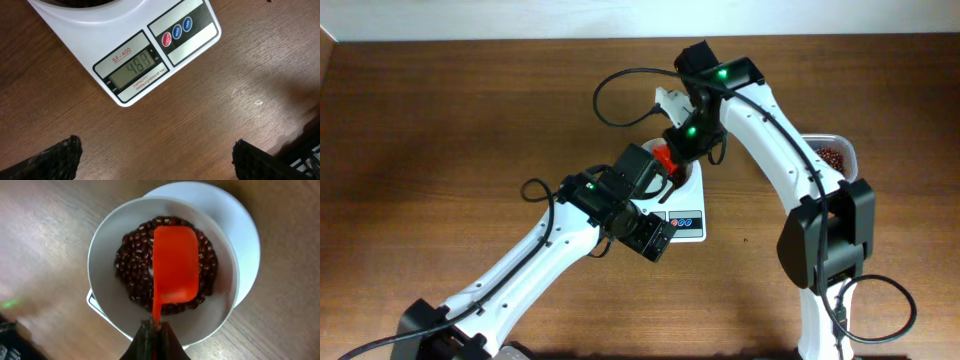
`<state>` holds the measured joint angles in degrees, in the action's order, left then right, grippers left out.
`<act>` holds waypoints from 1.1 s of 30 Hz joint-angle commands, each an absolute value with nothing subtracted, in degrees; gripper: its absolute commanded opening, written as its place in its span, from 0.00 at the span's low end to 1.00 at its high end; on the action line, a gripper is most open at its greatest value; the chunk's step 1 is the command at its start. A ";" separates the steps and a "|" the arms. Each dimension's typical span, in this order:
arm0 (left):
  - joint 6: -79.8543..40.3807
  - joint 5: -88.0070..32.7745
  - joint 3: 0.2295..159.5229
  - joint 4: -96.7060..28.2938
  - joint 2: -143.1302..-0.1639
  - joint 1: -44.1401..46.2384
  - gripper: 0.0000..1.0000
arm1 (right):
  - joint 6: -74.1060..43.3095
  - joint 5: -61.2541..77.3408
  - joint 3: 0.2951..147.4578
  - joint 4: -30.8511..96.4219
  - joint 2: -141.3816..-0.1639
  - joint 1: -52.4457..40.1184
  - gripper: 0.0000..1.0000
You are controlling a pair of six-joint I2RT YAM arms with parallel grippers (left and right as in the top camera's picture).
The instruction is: Scoop item into bowl and weigh 50g on scale
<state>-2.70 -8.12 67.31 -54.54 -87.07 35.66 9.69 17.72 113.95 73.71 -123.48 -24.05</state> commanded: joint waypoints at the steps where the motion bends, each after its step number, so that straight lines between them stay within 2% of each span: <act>1: -3.25 -7.70 67.18 -54.54 -86.65 35.75 0.99 | 10.13 20.36 112.40 76.07 -124.25 -24.47 0.04; 6: -3.25 -7.68 67.18 -54.52 -86.65 35.75 0.99 | 11.88 20.36 117.47 77.10 -123.46 -23.07 0.04; 16: -3.25 -7.68 67.18 -54.52 -86.65 35.75 0.99 | 14.59 11.55 116.14 74.52 -123.48 -23.29 0.04; 22: -3.25 -7.68 67.18 -54.52 -86.65 35.75 0.99 | 14.55 23.83 114.30 76.58 -123.48 -23.73 0.04; 26: -3.25 -7.70 67.18 -54.52 -86.65 35.75 0.99 | 14.13 24.05 114.30 80.77 -123.48 -23.70 0.04; 30: -3.25 -7.68 67.18 -54.52 -86.65 35.75 0.99 | 14.81 23.75 116.16 78.46 -123.46 -22.41 0.04; 33: -3.25 -7.68 67.18 -54.52 -86.65 35.75 0.99 | 14.79 15.53 118.63 78.19 -123.48 -22.48 0.04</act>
<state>-2.70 -8.10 67.31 -54.57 -87.07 35.68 14.13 21.21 117.01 78.32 -123.55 -22.83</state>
